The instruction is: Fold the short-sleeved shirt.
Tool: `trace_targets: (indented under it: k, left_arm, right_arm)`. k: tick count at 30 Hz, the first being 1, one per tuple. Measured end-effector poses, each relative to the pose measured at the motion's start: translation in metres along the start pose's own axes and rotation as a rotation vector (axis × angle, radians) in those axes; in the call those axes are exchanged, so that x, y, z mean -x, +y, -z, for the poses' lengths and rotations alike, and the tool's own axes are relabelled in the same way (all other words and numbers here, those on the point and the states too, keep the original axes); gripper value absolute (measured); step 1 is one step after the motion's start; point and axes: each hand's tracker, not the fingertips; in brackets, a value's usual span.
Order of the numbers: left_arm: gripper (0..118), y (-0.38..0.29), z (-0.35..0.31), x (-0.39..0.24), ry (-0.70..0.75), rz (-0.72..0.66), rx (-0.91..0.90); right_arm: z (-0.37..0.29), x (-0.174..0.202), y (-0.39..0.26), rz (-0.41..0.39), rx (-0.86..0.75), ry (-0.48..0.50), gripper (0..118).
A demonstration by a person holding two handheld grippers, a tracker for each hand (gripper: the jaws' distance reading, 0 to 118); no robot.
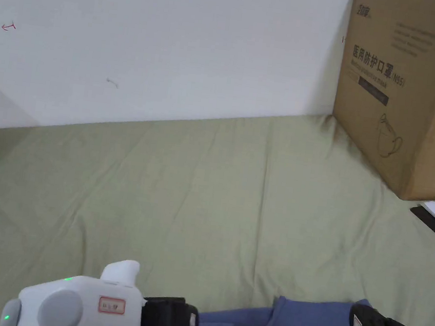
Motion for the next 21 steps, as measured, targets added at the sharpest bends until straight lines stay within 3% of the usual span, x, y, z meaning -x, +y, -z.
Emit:
trace_targets:
  k: [1, 3, 7, 13, 16, 18, 21]
  left_arm:
    - [82, -0.003, 0.002, -0.002, 0.014, 0.026, -0.011]
    - [2, -0.009, 0.015, -0.006, 0.053, 0.083, -0.004]
    - [0, -0.022, 0.056, -0.028, -0.03, 0.152, 0.075]
    - [0, -0.039, 0.137, -0.055, 0.129, 0.266, 0.281]
    - [0, -0.03, 0.127, -0.066, 0.091, 0.258, 0.241]
    - [0, -0.023, 0.108, -0.065, -0.089, 0.166, 0.233]
    - [0, -0.024, 0.088, -0.052, -0.616, -0.129, 0.293]
  right_arm:
    - [0.0, 0.0, -0.001, -0.002, 0.002, 0.002, 1]
    - [0.001, -0.001, -0.002, -0.006, 0.007, 0.007, 1]
    - [0.002, -0.003, -0.007, -0.013, 0.024, 0.001, 1]
    - [0.001, -0.006, -0.011, -0.022, 0.037, -0.019, 1]
    - [0.001, -0.006, -0.011, -0.043, 0.05, -0.024, 1]
    - [0.0, -0.005, -0.011, -0.039, 0.052, -0.018, 1]
    - [-0.001, -0.001, -0.006, -0.026, 0.044, -0.007, 1]
